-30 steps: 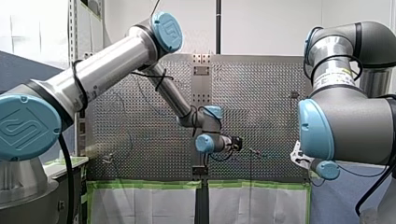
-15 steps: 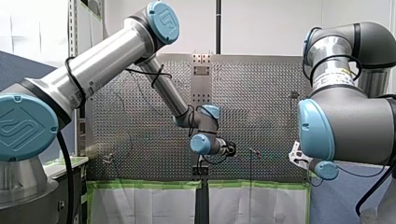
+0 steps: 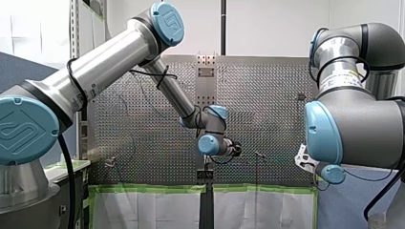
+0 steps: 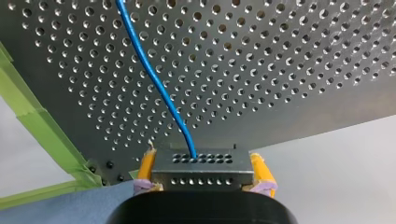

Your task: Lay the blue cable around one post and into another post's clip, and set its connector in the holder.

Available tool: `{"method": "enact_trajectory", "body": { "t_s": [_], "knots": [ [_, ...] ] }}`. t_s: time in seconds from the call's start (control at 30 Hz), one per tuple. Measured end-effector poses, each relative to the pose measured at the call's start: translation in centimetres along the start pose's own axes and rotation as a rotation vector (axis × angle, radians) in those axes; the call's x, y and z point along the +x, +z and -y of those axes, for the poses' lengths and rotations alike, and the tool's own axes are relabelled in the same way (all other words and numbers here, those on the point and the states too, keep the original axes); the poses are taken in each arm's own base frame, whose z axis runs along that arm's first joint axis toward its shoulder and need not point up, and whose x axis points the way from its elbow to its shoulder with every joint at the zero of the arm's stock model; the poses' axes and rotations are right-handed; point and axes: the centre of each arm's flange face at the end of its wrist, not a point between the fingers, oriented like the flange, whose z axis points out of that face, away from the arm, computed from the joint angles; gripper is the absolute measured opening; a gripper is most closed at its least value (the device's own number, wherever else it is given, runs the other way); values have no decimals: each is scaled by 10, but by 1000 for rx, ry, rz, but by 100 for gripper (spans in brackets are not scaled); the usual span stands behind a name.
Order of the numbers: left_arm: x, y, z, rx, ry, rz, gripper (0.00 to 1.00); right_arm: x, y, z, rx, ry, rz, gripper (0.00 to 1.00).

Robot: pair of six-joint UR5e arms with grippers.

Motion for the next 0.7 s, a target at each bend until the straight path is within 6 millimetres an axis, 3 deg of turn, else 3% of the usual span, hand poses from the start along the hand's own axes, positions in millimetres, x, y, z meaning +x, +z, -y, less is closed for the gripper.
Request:
{"method": "enact_trajectory", "body": {
  "t_s": [0.3, 0.7],
  "knots": [
    [1, 1, -4, -30, -10, 2, 100, -1, 0, 3, 7, 1, 4, 0],
    [31, 4, -16, -66, -1, -52, 100, -3, 0, 6, 10, 2, 8, 0]
  ]
}}
